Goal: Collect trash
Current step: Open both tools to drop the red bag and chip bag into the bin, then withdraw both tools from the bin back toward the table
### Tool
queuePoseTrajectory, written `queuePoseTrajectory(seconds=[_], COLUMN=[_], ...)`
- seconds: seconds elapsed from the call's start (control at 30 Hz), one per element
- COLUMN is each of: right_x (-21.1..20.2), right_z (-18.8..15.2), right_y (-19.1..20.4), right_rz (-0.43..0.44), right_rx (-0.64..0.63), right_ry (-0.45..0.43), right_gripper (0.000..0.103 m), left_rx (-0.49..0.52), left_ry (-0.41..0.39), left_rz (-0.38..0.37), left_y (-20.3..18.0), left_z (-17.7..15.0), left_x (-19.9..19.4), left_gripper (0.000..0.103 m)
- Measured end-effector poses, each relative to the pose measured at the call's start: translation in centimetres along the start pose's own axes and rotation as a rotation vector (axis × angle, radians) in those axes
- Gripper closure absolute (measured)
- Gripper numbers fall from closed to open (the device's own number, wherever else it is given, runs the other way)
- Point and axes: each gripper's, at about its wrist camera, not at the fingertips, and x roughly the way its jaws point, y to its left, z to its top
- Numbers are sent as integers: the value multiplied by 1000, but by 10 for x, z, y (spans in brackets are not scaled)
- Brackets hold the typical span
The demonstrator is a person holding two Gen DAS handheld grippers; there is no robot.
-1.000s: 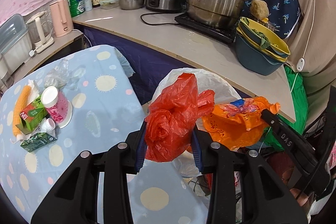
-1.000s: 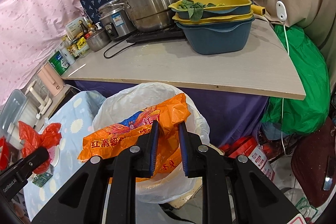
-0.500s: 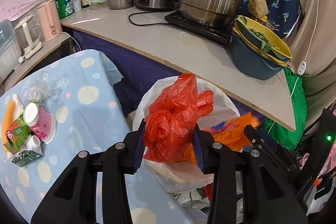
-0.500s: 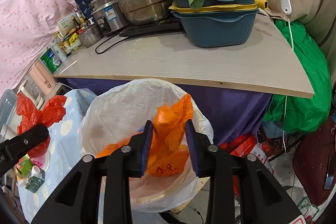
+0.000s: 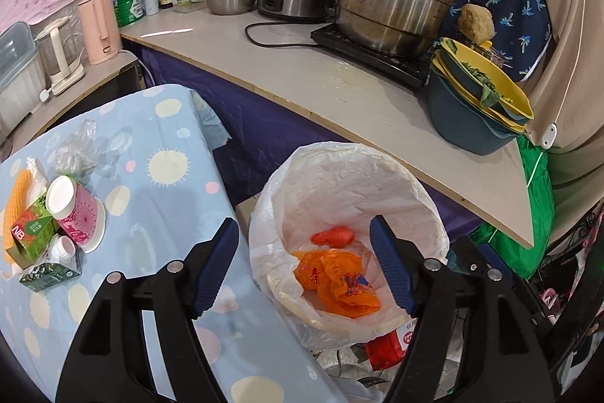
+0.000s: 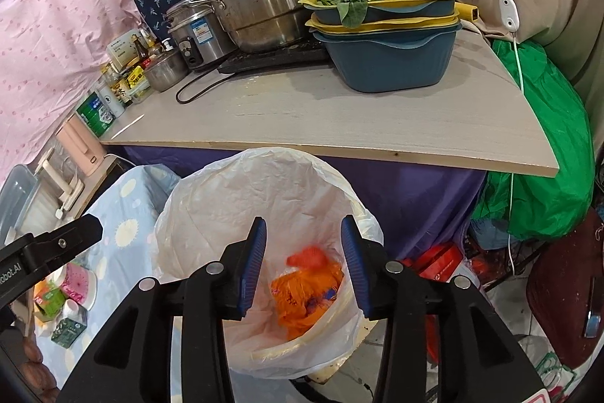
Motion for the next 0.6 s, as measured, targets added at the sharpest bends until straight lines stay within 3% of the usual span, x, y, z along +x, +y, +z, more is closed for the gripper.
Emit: queuePoseTrajectory(seconds=[0.6], right_x=[-21], right_z=[-11], right_y=[52], right_rz=[61], right_rx=[-74], right_ry=[-13], right_gripper=[62], left_rx=[-103], left_ry=[-32], left_rz=[48], left_y=[63], left_z=[-14], left_x=[-38], left_gripper=[35])
